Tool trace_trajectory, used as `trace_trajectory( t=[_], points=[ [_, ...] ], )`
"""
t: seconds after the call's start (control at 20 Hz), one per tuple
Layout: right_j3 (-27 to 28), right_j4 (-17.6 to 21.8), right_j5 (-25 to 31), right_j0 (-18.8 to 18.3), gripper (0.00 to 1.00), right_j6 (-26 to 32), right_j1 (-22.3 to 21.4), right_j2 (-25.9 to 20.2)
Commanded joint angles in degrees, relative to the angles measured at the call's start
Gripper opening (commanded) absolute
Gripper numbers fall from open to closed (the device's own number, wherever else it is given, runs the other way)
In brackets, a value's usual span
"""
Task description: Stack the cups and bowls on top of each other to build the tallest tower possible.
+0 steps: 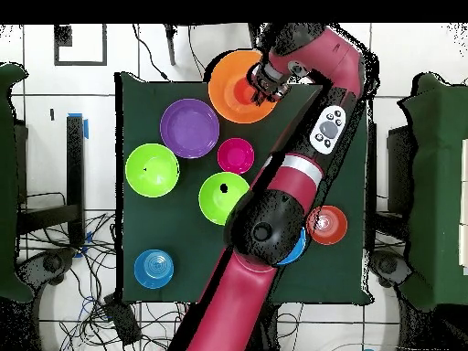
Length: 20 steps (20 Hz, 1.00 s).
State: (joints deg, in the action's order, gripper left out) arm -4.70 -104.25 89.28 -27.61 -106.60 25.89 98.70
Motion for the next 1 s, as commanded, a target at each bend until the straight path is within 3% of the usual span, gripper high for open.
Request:
trace_trajectory(
  t=[0.05,0.7,1.0],
  points=[
    [2.4,4.6,-4.6,2.1,0.0,7.6,-0.5,-1.6],
    [3.1,2.8,-5.5,1.9,0.0,8.2,0.0,0.2],
    [3.9,-0.6,-4.2,0.5,0.0,8.2,0.3,3.4]
  ],
)
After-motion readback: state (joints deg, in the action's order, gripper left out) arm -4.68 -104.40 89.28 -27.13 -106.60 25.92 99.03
